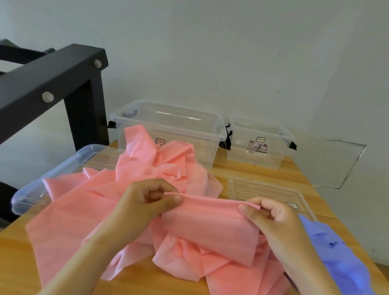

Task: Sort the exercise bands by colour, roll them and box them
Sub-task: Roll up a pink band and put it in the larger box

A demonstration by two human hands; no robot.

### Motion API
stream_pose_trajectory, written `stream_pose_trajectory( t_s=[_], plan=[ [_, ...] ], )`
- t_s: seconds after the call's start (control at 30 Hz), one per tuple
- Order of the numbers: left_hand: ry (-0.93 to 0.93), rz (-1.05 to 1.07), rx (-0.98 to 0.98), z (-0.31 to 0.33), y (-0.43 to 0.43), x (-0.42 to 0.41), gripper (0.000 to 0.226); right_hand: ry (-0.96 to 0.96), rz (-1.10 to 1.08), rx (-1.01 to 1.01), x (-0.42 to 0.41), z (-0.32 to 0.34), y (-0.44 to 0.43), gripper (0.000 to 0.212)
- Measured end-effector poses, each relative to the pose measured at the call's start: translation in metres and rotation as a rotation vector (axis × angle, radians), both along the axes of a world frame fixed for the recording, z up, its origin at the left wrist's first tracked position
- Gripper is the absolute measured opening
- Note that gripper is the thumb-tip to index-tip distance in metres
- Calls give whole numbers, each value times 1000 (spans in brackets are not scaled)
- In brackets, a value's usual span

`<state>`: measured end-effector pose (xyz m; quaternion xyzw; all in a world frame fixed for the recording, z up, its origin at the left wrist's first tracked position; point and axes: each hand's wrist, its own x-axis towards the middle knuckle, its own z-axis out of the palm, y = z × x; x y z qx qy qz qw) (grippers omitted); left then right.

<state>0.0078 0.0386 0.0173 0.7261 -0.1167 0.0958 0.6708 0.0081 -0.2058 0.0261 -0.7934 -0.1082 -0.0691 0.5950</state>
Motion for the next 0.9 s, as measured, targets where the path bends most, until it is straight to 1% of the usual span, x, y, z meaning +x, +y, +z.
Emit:
stream_pose_trajectory(
  t_s=[0.1,0.2,0.3,0.47,0.57,0.73,0.77,0.83,0.87,0.9],
  plan=[
    [2,-16,-49,3,1,0,5,8,7,21,0,2,-1,19],
    [18,-29,-99,5,3,-1,17,12,8,57,1,4,-3,14],
    [28,-27,-105,6,4,-1,21,-4,33,42,0,5,-4,20],
    [37,-2,-144,3,4,2,9,-23,40,7,-1,6,-3,23],
    [34,-8,-167,3,4,3,10,-38,46,0,1,4,-4,23],
    [37,-20,-183,2,4,4,6,-25,72,36,4,2,-5,16],
    [34,-21,-175,2,5,4,6,-17,86,27,4,1,-6,22],
    [27,-32,-158,2,6,4,7,-5,118,16,6,-1,-7,44],
    [28,-41,-159,2,6,3,8,6,123,23,6,-1,-7,47],
    [32,-49,-163,3,6,3,8,15,127,32,6,1,-6,41]
  ],
)
